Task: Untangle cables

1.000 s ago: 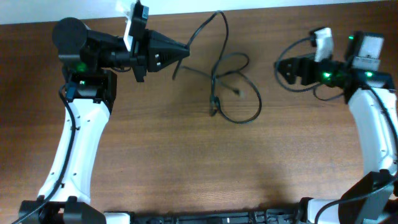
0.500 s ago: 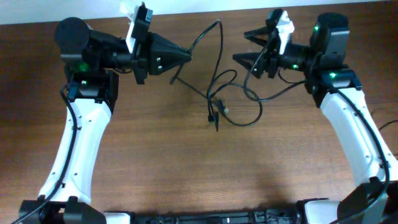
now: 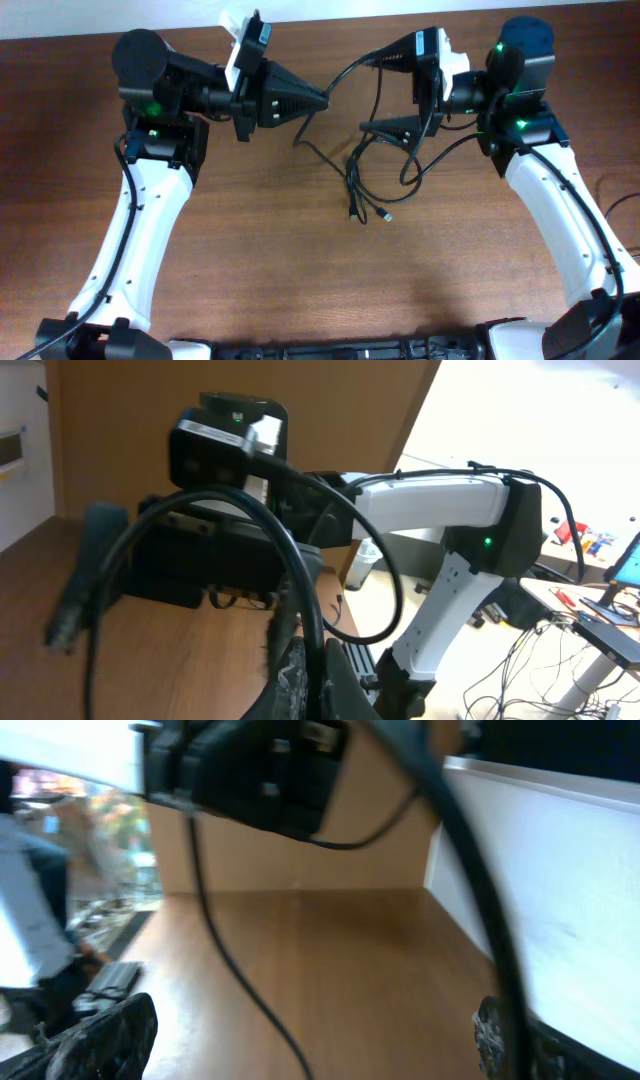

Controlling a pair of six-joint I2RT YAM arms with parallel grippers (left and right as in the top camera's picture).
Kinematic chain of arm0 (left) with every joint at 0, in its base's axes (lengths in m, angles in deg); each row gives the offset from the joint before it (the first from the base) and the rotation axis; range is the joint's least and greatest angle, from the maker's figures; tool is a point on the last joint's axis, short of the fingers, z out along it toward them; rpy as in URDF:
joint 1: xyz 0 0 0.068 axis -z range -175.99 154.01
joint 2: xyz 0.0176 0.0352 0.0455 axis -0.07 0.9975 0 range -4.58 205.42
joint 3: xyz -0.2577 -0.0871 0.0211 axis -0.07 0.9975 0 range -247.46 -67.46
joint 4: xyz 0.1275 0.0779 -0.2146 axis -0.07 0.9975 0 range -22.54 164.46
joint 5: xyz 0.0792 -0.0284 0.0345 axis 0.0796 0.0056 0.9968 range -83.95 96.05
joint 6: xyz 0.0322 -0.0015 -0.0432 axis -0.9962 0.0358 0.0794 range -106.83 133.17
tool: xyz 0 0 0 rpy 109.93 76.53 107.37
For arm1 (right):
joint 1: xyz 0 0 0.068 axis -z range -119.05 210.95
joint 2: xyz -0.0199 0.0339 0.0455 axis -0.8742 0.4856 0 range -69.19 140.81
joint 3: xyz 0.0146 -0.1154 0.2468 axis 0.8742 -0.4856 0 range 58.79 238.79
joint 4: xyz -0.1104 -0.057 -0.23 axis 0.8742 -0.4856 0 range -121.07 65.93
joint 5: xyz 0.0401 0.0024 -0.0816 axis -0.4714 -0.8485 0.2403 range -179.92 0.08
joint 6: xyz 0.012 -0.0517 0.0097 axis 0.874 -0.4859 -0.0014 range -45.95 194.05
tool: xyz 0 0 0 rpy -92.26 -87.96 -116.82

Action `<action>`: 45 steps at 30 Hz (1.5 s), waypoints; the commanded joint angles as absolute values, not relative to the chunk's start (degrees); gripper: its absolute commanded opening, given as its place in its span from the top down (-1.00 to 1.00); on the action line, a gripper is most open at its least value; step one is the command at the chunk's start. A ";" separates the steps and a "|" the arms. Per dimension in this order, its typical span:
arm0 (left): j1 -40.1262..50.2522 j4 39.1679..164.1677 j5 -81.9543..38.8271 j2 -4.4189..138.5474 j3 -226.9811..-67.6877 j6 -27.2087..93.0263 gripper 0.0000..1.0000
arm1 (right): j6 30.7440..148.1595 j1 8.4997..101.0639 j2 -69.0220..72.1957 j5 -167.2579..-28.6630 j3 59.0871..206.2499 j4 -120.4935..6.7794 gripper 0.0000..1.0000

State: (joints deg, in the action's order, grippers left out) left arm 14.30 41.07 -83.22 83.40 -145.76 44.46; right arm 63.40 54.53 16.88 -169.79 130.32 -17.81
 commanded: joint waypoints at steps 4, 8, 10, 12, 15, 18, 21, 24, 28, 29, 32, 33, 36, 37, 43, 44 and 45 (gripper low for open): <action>15.67 40.96 -75.57 83.31 -146.15 44.39 1.00 | 67.79 48.00 15.54 -169.64 131.13 -17.61 -0.97; 17.77 41.62 -69.67 83.31 -146.15 44.39 1.00 | 70.35 45.20 15.54 -164.53 131.13 -17.59 -0.97; 18.63 44.37 -63.59 83.31 -146.15 44.39 1.00 | 71.92 43.93 15.54 -161.44 131.13 -17.66 -0.98; 19.32 49.24 -56.27 83.31 -146.15 44.42 1.00 | 74.02 42.99 15.54 -157.60 131.13 -17.79 -0.97; 20.59 52.89 -50.07 83.31 -146.15 44.90 1.00 | 76.51 42.90 15.54 -153.75 131.13 -17.79 -0.97; 22.34 53.27 -45.50 83.31 -146.15 45.95 1.00 | 77.82 42.88 15.54 -152.59 131.13 -17.61 -0.99; 24.31 53.27 -40.05 83.31 -146.15 45.92 1.00 | 77.82 42.90 15.54 -152.59 131.13 -17.83 -0.18; 24.48 53.22 -38.48 83.31 -146.15 45.92 1.00 | 77.82 42.90 15.54 -152.59 131.13 -17.94 0.57; 22.19 53.22 -38.46 83.31 -146.15 46.03 1.00 | 77.82 42.95 15.54 -152.59 131.13 -18.07 0.92; 21.55 53.22 -38.46 83.31 -146.15 46.49 1.00 | 77.80 42.95 15.54 -152.59 131.13 -18.07 0.92; 19.65 53.27 -39.18 83.31 -146.15 47.45 1.00 | 77.80 42.97 15.54 -152.29 131.13 -18.03 0.92; 19.17 53.29 -39.62 83.31 -146.15 47.45 0.80 | 77.80 42.97 15.54 -152.15 131.13 -17.98 0.92; 17.60 53.27 -41.32 83.31 -146.15 47.45 -0.09 | 77.78 43.27 15.54 -151.08 131.13 -17.79 0.92; 16.94 53.22 -42.11 83.31 -146.15 47.45 -0.33 | 77.78 43.73 15.54 -150.38 131.13 -17.70 0.92; 13.42 53.24 -51.57 83.31 -146.15 47.43 -0.97 | 84.49 48.00 15.52 -150.10 131.13 -11.32 0.92; 13.14 53.29 -53.63 83.31 -146.15 47.41 -0.99 | 86.46 48.61 15.52 -150.08 131.13 -9.09 0.92; 12.90 53.31 -55.49 83.31 -146.15 47.41 -1.00 | 88.29 49.13 15.52 -150.08 131.13 -6.64 0.92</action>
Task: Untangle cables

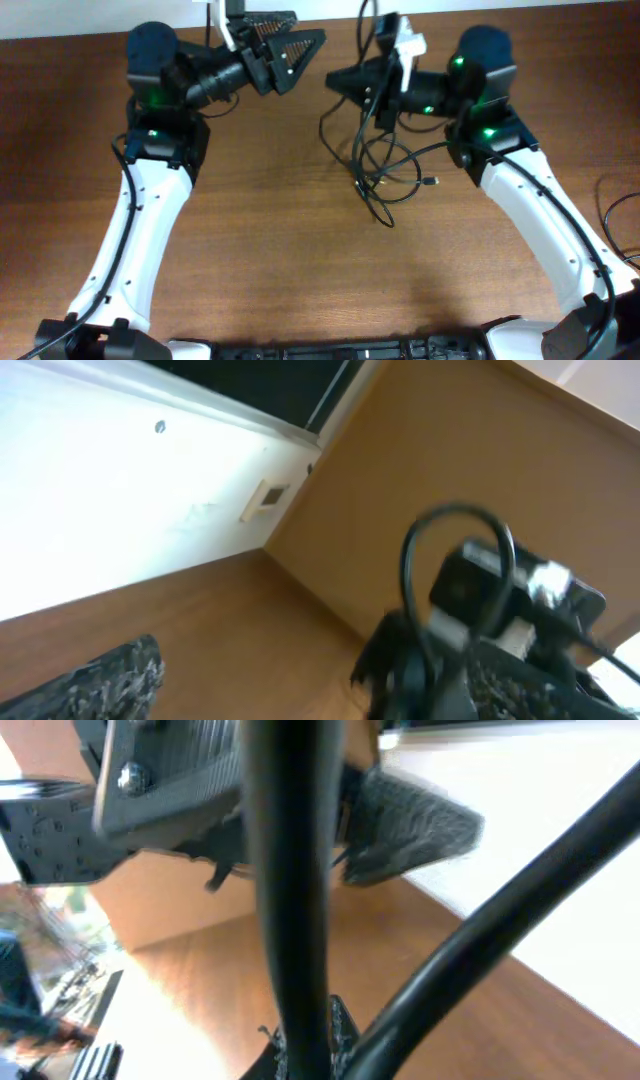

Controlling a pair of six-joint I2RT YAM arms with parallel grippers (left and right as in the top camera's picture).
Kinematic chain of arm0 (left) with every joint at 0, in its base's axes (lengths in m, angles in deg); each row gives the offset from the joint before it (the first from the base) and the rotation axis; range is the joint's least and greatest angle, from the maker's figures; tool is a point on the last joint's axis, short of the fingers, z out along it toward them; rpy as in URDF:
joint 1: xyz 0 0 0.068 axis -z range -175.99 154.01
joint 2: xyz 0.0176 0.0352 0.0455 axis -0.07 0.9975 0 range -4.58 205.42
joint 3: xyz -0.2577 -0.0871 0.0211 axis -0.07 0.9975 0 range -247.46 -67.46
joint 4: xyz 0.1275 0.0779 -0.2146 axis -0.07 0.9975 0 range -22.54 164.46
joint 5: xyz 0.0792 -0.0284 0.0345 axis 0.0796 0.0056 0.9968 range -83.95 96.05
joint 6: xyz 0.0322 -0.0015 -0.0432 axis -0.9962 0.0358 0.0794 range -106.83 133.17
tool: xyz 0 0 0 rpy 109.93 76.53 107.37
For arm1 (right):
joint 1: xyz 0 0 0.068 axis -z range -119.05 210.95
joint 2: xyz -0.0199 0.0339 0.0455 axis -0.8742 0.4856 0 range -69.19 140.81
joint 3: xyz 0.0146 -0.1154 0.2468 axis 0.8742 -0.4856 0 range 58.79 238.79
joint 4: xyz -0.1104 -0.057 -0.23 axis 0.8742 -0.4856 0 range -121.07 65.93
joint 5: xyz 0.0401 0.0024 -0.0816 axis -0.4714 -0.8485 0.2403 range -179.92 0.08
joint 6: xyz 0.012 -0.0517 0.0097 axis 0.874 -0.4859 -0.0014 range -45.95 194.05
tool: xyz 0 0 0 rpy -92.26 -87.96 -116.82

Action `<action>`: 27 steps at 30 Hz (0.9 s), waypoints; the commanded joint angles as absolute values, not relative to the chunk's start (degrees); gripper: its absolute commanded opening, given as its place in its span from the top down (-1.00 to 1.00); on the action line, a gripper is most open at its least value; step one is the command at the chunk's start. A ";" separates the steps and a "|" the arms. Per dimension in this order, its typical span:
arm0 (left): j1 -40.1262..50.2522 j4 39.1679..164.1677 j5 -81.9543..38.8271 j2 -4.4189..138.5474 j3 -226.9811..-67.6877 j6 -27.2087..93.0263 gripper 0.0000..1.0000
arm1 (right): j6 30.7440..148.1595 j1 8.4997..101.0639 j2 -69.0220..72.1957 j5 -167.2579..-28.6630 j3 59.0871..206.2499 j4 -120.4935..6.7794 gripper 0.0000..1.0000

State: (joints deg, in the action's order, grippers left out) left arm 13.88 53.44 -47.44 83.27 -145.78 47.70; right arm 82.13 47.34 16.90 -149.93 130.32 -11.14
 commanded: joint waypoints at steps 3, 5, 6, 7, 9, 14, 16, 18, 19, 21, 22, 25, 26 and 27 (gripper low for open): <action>12.35 53.48 -62.61 83.31 -146.15 45.55 -0.98 | 93.23 50.22 15.52 -150.01 131.13 0.70 0.92; 12.31 54.16 -66.76 83.31 -146.15 44.07 -0.96 | 96.95 50.95 15.52 -149.51 131.13 6.06 0.92; 12.31 54.86 -67.75 83.31 -146.15 43.39 -0.96 | 98.61 51.27 15.52 -149.16 131.13 8.62 0.92; 12.31 56.19 -68.29 83.31 -146.15 43.02 -0.96 | 100.60 51.73 15.52 -149.01 131.13 12.37 0.92; 12.31 59.98 -68.12 83.31 -146.15 40.85 -0.96 | 105.32 52.52 15.52 -146.60 131.17 18.49 0.92; 12.37 69.81 -62.28 83.31 -146.15 38.93 -0.98 | 110.83 53.48 15.52 -139.94 133.14 24.59 0.92; 12.37 72.63 -60.47 83.31 -146.15 38.34 -0.98 | 110.81 53.48 15.52 -137.40 134.45 24.83 0.92; 12.37 74.73 -60.32 83.31 -146.15 36.99 -0.98 | 110.74 53.57 15.52 -134.19 135.54 24.83 0.92; 12.37 75.41 -60.32 83.31 -146.15 36.88 -0.98 | 110.33 53.79 15.52 -132.96 135.94 24.83 0.92; 12.37 76.87 -60.27 83.31 -146.15 36.59 -0.99 | 109.89 54.77 15.52 -130.98 136.53 24.83 0.92; 12.37 77.48 -60.05 83.31 -146.15 36.53 -0.98 | 109.87 55.54 15.52 -130.08 136.72 24.81 0.92; 12.37 79.28 -60.08 83.31 -146.15 34.27 -0.98 | 108.77 57.96 15.52 -128.79 136.74 24.81 0.92; 12.40 80.08 -60.05 83.31 -146.15 33.58 -0.98 | 108.77 58.92 15.56 -128.13 136.74 24.61 0.92; 12.48 80.63 -60.10 83.31 -146.15 32.85 -0.98 | 108.25 59.64 15.56 -127.57 136.74 24.05 0.92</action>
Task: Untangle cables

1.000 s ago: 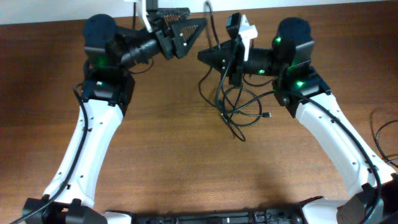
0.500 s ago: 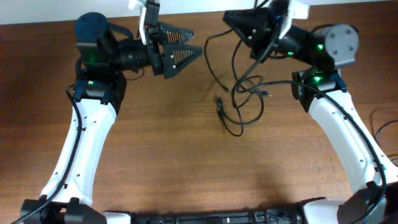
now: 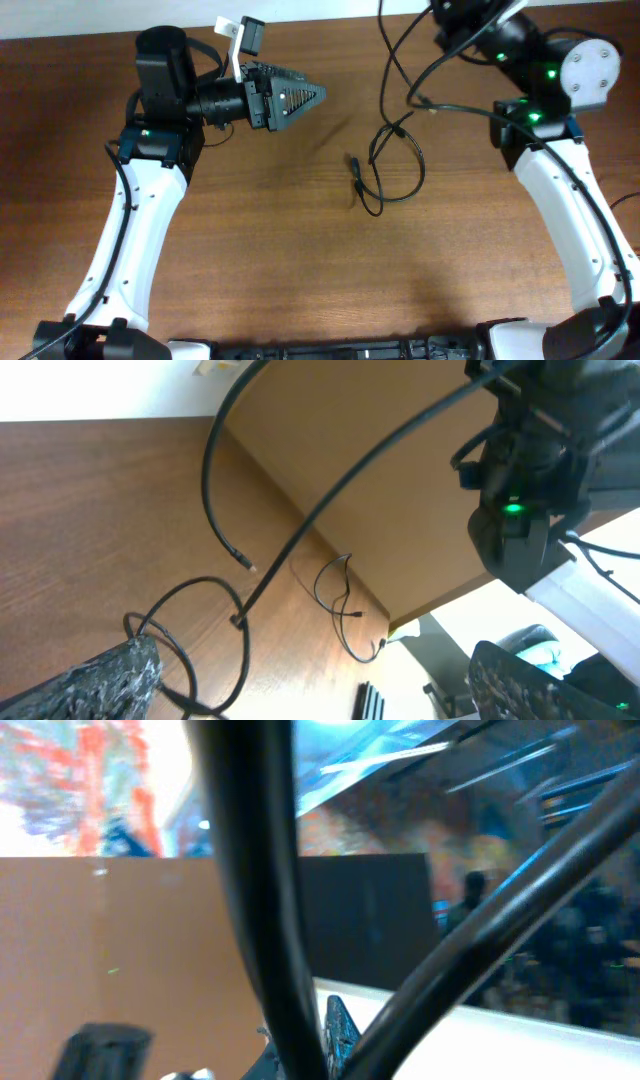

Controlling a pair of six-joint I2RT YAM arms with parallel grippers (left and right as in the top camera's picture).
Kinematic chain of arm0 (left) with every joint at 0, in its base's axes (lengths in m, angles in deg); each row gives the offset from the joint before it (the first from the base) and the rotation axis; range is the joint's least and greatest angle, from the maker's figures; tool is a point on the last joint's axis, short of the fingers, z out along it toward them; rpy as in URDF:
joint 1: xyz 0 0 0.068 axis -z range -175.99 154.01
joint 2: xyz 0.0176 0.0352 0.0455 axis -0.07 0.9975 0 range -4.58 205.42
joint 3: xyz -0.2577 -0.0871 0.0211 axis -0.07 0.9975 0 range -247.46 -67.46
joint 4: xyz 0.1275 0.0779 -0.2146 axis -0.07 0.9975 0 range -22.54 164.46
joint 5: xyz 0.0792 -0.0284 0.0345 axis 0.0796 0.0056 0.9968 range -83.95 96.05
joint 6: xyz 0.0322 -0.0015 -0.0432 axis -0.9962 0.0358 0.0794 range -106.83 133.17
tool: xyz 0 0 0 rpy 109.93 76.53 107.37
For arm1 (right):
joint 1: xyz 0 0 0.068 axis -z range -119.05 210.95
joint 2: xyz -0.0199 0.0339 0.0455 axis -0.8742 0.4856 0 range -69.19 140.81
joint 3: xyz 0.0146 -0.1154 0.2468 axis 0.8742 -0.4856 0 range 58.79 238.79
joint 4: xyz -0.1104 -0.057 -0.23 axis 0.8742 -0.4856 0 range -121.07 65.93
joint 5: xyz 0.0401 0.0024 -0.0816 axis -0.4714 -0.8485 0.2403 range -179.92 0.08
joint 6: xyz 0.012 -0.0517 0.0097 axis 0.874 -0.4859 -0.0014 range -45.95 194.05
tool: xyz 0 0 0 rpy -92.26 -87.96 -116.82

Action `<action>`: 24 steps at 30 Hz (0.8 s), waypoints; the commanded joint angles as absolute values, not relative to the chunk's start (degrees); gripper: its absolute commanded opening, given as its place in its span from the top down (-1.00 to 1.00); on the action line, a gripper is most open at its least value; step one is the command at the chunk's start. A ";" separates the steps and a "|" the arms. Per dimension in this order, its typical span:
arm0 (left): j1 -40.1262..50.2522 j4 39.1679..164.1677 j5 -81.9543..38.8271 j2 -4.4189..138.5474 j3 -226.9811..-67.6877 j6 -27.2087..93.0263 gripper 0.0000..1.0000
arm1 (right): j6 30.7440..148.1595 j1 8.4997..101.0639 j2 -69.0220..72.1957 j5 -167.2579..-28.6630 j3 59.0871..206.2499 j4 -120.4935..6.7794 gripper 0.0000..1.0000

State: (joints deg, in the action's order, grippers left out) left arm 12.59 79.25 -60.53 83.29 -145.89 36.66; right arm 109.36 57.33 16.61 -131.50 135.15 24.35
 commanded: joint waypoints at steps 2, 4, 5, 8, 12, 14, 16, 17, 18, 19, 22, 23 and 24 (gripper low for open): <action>12.79 82.12 -60.10 83.31 -146.15 32.09 -0.99 | 104.73 61.04 15.56 -126.45 136.74 20.79 0.92; 13.40 84.37 -60.08 83.31 -146.15 29.66 -1.00 | 98.33 62.22 15.56 -125.03 136.74 10.74 0.92; 13.75 85.40 -60.10 83.31 -146.15 28.53 -1.00 | 94.26 62.62 15.56 -124.53 136.74 4.62 0.92; 14.65 87.25 -60.05 83.31 -146.15 26.30 -1.00 | 84.60 62.95 15.56 -117.16 136.74 -13.11 0.92; 15.37 87.32 -59.57 83.31 -146.15 26.32 -1.00 | 82.20 62.95 15.56 -105.21 136.74 -21.59 0.92; 15.78 87.34 -58.83 83.31 -146.15 26.32 -1.00 | 82.52 62.92 15.56 -105.25 136.74 -22.16 0.92; 16.48 87.34 -57.82 83.31 -146.15 26.32 -1.00 | 84.07 62.73 15.56 -108.16 136.72 -22.20 0.92; 16.77 87.34 -57.28 83.31 -146.15 26.32 -1.00 | 84.51 62.64 15.56 -109.75 136.72 -22.20 0.92; 17.12 87.34 -56.88 83.31 -146.15 26.32 -1.00 | 85.15 62.36 15.56 -111.00 136.70 -22.22 0.92; 17.36 87.34 -56.86 83.31 -146.15 26.32 -1.00 | 85.28 61.94 15.59 -111.70 136.70 -22.29 0.92; 17.64 87.36 -56.88 83.31 -146.15 26.32 -0.99 | 85.26 60.52 16.15 -111.78 136.70 -22.64 0.92; 17.64 87.36 -56.88 83.31 -146.15 26.32 -0.99 | 85.26 59.91 16.68 -111.78 136.70 -22.64 0.92; 17.64 87.36 -56.86 83.31 -146.15 26.32 -0.99 | 85.26 59.12 17.60 -111.78 136.70 -22.64 0.92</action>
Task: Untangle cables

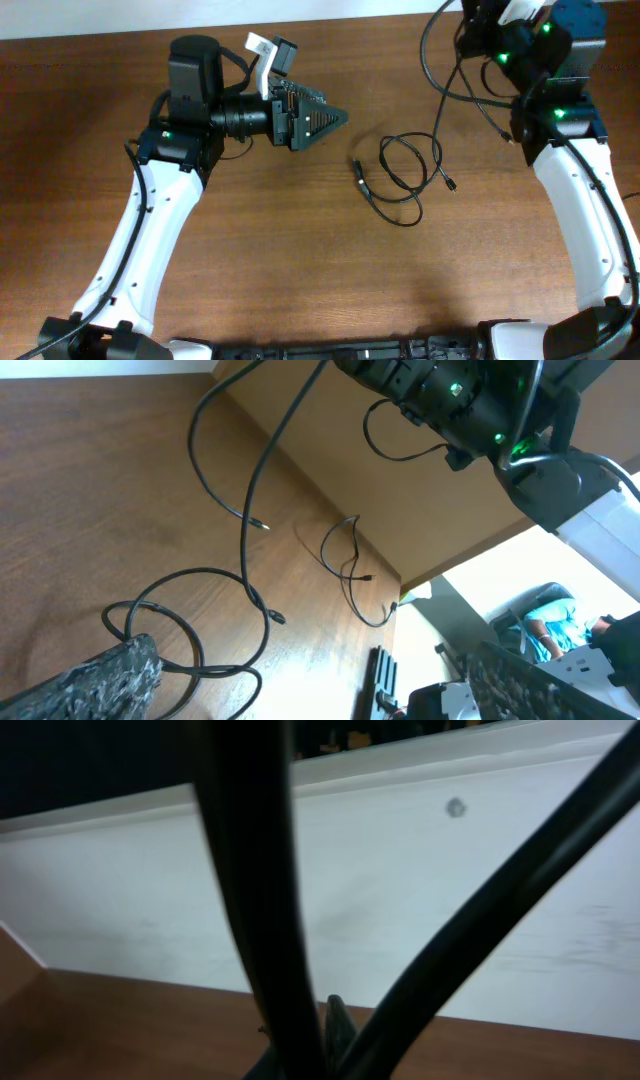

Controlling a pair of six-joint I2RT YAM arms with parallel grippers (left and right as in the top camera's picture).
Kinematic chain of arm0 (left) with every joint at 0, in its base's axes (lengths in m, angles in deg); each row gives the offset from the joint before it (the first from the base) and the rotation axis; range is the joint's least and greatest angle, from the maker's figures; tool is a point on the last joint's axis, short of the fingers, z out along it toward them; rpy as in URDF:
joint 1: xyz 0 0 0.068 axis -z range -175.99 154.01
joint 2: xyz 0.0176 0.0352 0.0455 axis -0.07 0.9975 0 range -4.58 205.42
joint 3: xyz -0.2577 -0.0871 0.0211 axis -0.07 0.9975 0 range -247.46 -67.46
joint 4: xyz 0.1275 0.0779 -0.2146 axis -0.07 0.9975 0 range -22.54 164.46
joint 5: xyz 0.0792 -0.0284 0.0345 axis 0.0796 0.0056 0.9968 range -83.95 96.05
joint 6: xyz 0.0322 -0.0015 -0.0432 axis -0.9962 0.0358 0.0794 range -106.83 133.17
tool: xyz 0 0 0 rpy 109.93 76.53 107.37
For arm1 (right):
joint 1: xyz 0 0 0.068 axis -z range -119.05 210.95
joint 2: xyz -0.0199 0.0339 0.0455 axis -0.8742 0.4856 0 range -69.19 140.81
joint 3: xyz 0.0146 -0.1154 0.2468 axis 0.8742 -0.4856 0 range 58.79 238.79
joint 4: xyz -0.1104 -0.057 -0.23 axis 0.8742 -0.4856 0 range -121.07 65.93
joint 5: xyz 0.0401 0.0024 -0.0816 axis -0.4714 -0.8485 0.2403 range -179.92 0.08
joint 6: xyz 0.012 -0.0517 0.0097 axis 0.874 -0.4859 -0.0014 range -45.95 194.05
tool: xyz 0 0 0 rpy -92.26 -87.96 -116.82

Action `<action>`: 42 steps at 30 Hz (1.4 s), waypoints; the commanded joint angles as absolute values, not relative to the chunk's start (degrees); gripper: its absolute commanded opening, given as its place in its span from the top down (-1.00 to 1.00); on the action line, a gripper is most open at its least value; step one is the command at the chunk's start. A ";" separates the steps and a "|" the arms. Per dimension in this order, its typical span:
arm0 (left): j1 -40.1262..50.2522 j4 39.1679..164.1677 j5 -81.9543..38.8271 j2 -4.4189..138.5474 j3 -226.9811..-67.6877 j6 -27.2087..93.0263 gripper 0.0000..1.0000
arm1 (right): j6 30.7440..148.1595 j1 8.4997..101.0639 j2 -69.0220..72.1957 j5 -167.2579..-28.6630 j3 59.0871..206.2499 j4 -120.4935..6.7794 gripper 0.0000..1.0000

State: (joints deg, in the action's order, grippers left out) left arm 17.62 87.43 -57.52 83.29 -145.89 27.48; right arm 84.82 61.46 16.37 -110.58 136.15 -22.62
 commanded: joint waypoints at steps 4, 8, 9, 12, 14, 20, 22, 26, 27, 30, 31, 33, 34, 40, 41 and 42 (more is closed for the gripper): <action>17.62 87.82 -56.29 83.31 -146.15 26.30 -0.98 | 85.30 57.09 20.53 -111.78 136.70 -22.53 0.92; 17.64 91.73 -48.23 83.31 -146.15 26.30 -0.98 | 85.50 53.87 24.18 -111.81 136.70 -20.50 0.92; 17.62 92.87 -45.89 83.31 -146.15 26.30 -0.98 | 85.50 53.02 24.90 -111.81 136.70 -19.62 0.92; 17.62 95.01 -41.34 83.31 -146.15 26.30 -0.98 | 85.50 50.40 27.35 -111.81 136.70 -16.50 0.92; 17.62 95.89 -39.60 83.31 -146.15 26.32 -0.98 | 85.52 49.00 28.96 -111.81 136.70 -14.55 0.92; 17.60 98.01 -33.87 83.31 -146.15 26.32 -0.98 | 90.44 44.85 35.28 -111.85 136.70 -5.50 0.92; 17.58 100.43 -28.93 83.31 -146.15 26.32 -0.98 | 93.23 43.80 37.27 -111.81 136.70 -1.70 0.92; 17.31 105.20 -24.10 83.31 -146.15 26.32 -0.99 | 97.36 42.25 40.61 -111.76 136.70 8.42 0.92; 17.23 105.63 -24.08 83.31 -146.15 26.30 -0.99 | 97.39 42.25 40.72 -111.76 136.70 9.93 0.92; 17.10 106.38 -24.12 83.31 -146.15 26.30 -1.00 | 99.00 42.60 40.68 -111.78 136.72 15.04 0.92; 17.10 106.79 -24.10 83.31 -146.15 26.30 -1.00 | 104.03 43.36 40.68 -111.98 136.72 19.96 0.92; 17.10 107.10 -24.10 83.31 -146.15 26.32 -1.00 | 107.81 44.50 40.68 -112.00 136.72 25.40 0.92; 17.10 107.23 -24.10 83.31 -146.15 26.32 -1.00 | 109.10 45.09 40.68 -112.00 136.72 27.74 0.92; 17.10 107.95 -24.12 83.31 -146.15 26.32 -1.00 | 116.51 51.82 40.68 -112.66 136.72 34.95 0.92; 17.10 108.21 -24.12 83.31 -146.15 26.32 -1.00 | 117.82 53.77 40.68 -113.34 136.72 35.15 0.92; 17.10 108.30 -24.10 83.31 -146.15 26.32 -0.99 | 119.18 55.45 40.68 -113.77 136.72 35.83 0.92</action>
